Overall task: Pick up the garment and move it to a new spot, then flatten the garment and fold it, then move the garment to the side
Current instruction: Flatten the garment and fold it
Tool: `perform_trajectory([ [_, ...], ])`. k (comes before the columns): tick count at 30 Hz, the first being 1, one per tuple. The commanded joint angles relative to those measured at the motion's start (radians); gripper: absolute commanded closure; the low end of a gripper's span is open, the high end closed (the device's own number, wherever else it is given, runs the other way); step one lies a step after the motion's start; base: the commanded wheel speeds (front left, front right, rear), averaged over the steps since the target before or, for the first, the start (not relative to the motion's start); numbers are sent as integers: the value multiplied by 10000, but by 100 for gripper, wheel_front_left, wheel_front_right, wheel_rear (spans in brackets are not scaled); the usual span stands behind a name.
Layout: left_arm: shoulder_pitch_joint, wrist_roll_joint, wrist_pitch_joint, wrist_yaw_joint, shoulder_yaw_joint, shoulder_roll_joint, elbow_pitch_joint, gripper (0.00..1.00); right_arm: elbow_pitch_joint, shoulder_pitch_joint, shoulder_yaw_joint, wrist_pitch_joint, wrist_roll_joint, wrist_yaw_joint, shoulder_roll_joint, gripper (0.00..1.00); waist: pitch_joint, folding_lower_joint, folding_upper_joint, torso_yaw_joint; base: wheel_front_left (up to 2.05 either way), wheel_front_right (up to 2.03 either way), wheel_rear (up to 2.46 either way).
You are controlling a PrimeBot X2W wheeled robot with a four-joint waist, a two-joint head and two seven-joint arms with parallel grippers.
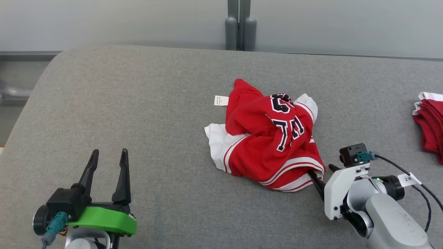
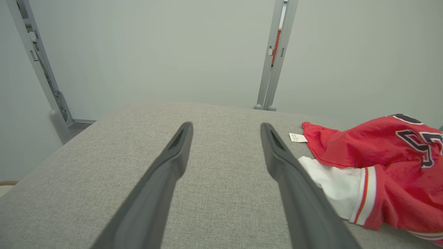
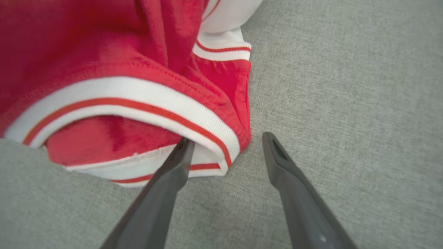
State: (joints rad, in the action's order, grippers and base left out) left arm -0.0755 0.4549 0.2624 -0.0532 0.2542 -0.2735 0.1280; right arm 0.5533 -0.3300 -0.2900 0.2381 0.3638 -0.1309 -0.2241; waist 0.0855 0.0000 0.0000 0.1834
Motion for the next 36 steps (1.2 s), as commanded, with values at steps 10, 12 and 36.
perform_trajectory([
  [10,-82,-113,32,140,-282,134,176,0,630,-436,184,-594,-108,8,-65,100,210,0,0,244,0,0,0],
  [12,-51,-120,31,175,-282,158,182,0,452,-562,341,-781,-211,8,-187,100,216,0,0,154,0,0,0],
  [36,-2139,-461,31,1100,-59,615,424,0,3116,-7222,491,-831,-1020,8,-3750,42,3689,0,0,1204,0,0,0],
])
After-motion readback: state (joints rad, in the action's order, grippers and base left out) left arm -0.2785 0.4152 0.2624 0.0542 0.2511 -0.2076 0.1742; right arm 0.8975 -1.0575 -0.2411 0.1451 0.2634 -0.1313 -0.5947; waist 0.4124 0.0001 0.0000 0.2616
